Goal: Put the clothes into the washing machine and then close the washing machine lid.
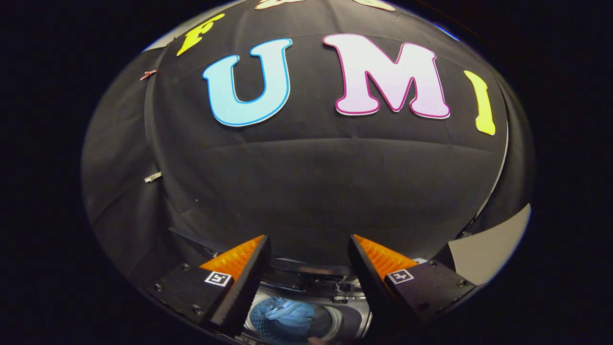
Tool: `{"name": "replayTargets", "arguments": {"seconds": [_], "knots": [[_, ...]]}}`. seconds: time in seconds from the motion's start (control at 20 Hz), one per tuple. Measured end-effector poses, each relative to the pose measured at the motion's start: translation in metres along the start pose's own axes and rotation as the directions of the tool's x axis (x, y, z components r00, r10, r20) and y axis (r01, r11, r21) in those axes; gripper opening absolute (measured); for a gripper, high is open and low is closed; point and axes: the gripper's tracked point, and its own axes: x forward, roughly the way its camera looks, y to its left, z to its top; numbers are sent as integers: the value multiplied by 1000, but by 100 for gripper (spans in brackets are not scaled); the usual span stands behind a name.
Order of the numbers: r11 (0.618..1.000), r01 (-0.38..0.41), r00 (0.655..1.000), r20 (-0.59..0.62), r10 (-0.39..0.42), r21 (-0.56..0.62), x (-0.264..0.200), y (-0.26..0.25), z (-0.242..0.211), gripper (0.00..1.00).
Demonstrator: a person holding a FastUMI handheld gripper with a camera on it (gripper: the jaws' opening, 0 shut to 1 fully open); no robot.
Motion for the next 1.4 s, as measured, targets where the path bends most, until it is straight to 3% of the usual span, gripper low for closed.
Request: {"name": "replayTargets", "arguments": {"seconds": [0.4,0.7,1.4], "knots": [[1000,-22,989,-145,23,5,-34,14,-38,100],[997,-60,946,-322,40,-54,-37,27,-94,98],[991,-100,950,-303,70,-84,-33,38,-95,97]]}}
